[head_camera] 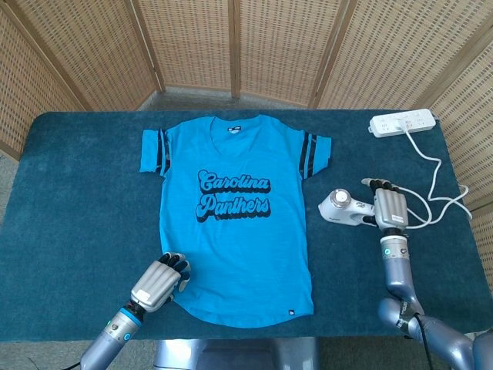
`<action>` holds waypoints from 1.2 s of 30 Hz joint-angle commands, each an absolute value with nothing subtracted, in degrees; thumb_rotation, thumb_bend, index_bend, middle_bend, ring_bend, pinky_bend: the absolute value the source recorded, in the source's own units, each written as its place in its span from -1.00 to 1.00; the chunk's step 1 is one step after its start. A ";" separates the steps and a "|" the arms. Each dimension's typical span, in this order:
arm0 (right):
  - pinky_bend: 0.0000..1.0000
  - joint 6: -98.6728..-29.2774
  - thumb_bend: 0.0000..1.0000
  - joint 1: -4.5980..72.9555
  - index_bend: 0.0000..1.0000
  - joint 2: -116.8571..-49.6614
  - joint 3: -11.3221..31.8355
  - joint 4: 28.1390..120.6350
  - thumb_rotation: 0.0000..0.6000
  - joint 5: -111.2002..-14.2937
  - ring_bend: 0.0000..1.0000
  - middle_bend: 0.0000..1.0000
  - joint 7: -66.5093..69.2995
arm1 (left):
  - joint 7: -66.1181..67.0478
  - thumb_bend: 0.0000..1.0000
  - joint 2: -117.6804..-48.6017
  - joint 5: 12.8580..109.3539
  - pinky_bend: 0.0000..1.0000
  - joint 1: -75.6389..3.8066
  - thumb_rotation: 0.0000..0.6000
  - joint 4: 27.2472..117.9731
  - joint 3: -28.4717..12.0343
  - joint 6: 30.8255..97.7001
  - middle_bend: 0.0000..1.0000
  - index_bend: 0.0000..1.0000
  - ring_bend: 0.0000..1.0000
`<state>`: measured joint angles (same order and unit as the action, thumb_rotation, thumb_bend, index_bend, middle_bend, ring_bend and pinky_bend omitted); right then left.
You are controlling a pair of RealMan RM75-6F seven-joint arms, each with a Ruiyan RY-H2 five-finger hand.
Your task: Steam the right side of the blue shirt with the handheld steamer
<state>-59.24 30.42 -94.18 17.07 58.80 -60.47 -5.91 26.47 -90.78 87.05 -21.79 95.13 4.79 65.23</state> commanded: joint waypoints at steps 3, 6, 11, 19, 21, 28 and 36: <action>-0.75 -58.64 -0.39 29.95 -0.69 -92.60 16.29 60.56 1.00 -60.19 -0.71 -0.56 -8.18 | 26.52 -0.16 -90.89 87.10 -0.56 -21.84 1.00 95.13 4.80 65.17 -0.27 0.29 -0.54; -0.77 -58.47 -0.42 29.88 -0.73 -92.63 16.00 60.50 1.00 -59.93 -0.74 -0.58 -9.08 | 26.54 -0.16 -90.96 87.11 -0.56 -21.82 1.00 95.13 4.86 65.15 -0.27 0.29 -0.54; -0.82 -58.95 -0.43 29.77 -0.79 -93.48 15.67 59.36 1.00 -60.01 -0.77 -0.61 -9.72 | 26.68 -0.16 -90.96 87.13 -0.56 -21.83 1.00 95.20 4.84 65.19 -0.27 0.29 -0.54; -0.83 -59.98 -0.43 28.97 -0.81 -93.07 15.14 59.88 1.00 -61.04 -0.78 -0.62 -9.10 | 26.76 -0.16 -90.92 87.07 -0.56 -21.88 1.00 95.23 4.78 65.15 -0.27 0.29 -0.54; -0.83 -60.37 -0.43 28.52 -0.81 -92.71 14.93 60.52 1.00 -61.30 -0.78 -0.62 -8.88 | 26.77 -0.16 -90.97 87.04 -0.56 -21.90 1.00 95.16 4.83 65.06 -0.27 0.29 -0.54; -0.83 -63.16 -0.43 26.09 -0.81 -89.81 13.61 66.65 1.00 -63.52 -0.78 -0.61 -7.69 | 26.66 -0.16 -91.07 87.19 -0.56 -21.89 1.00 95.08 4.94 65.08 -0.27 0.29 -0.54; -0.82 -68.10 -0.43 22.59 -0.81 -84.52 12.03 77.07 1.00 -67.12 -0.78 -0.60 -6.44 | 26.40 -0.16 -90.79 87.52 -0.56 -21.62 1.00 95.32 5.18 65.56 -0.27 0.29 -0.54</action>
<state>-66.43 23.86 -86.09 12.65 74.85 -65.80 -7.24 26.41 -90.79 87.51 -21.64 95.31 5.17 65.56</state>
